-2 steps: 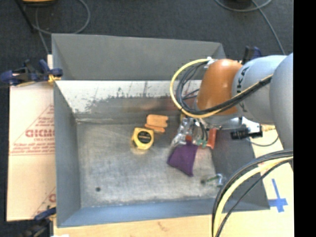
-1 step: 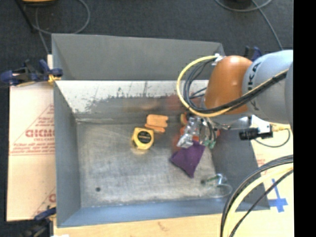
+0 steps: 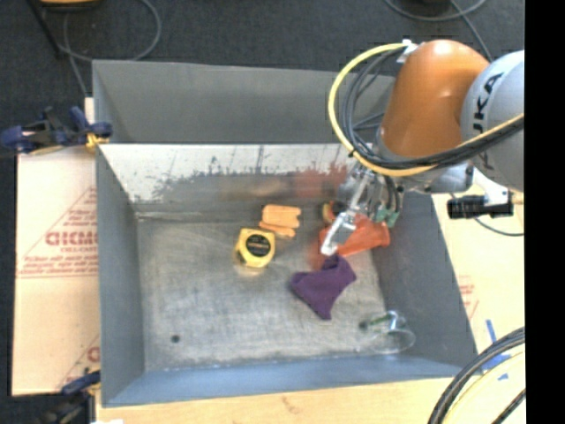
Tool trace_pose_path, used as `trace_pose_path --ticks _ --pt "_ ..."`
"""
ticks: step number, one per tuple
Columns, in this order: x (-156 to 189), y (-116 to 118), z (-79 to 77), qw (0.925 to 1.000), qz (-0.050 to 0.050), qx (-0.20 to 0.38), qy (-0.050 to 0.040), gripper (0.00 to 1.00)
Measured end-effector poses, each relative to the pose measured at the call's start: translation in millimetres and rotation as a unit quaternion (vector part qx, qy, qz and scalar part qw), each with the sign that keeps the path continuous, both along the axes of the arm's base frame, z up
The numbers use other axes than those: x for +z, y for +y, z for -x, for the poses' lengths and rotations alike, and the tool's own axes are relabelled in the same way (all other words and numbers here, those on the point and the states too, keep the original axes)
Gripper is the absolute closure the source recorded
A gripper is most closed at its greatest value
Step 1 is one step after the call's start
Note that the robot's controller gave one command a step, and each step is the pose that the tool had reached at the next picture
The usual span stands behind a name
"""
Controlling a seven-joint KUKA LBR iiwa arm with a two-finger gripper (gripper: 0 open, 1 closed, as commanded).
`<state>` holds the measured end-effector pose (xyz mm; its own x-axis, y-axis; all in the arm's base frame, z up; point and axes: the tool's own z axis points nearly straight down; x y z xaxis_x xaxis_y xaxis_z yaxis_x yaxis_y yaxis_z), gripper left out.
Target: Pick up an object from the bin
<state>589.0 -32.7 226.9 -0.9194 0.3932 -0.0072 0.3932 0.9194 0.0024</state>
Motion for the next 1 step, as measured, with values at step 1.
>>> trace_pose_path --ticks 1 --pt "-1.5 -0.4 0.9 1.0 0.0 0.0 0.0018 0.0"
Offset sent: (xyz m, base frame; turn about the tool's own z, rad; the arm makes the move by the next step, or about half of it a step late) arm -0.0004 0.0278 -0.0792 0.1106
